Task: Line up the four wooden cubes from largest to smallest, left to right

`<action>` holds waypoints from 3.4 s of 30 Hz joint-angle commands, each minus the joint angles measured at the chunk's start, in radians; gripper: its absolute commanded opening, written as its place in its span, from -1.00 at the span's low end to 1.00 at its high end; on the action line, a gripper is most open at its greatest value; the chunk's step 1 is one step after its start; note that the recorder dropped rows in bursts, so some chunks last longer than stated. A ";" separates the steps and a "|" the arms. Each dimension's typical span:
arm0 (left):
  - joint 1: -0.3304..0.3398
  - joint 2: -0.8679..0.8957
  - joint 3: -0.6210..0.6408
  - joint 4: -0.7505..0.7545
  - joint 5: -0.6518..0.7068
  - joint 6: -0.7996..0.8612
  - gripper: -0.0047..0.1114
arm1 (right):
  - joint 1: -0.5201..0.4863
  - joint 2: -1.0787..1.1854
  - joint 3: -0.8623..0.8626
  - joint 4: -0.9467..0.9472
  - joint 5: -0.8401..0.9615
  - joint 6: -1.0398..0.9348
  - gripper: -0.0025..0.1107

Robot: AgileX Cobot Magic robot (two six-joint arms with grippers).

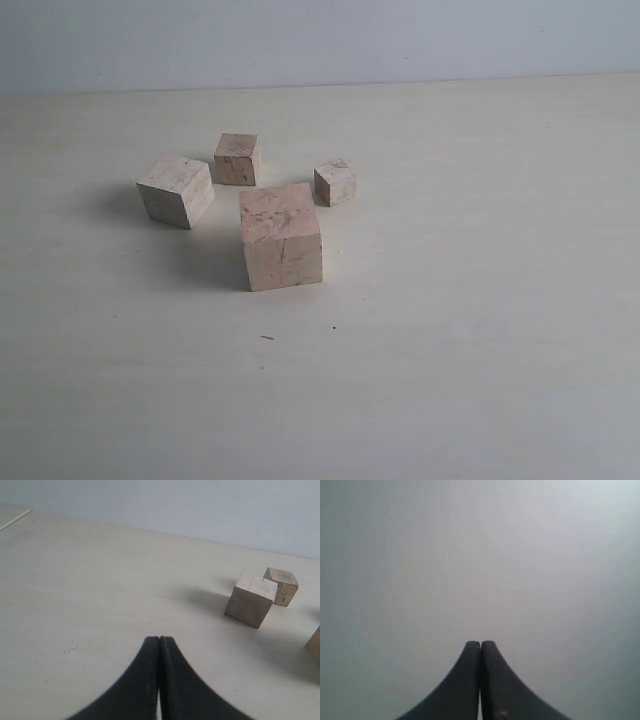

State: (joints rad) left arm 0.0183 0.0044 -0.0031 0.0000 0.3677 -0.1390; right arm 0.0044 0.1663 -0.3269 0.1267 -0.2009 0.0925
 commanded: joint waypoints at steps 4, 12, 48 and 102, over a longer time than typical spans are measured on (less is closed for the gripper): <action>0.003 -0.004 0.003 -0.012 -0.011 0.005 -0.92 | 0.066 0.442 -0.496 -0.046 0.457 -0.066 -0.96; 0.003 -0.004 0.003 -0.012 -0.011 0.005 -0.92 | 0.502 0.979 -0.774 0.263 1.011 -0.801 -0.96; 0.003 -0.004 0.003 -0.012 -0.011 0.005 -0.92 | 0.554 1.627 -0.801 1.392 0.540 -1.661 0.87; 0.003 -0.004 0.003 -0.012 -0.011 0.005 -0.92 | 0.554 2.019 -1.069 0.954 1.058 -2.080 0.87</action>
State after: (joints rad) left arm 0.0189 0.0044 -0.0031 0.0000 0.3677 -0.1390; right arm 0.5606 2.1682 -1.3975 1.0654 0.8689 -2.0187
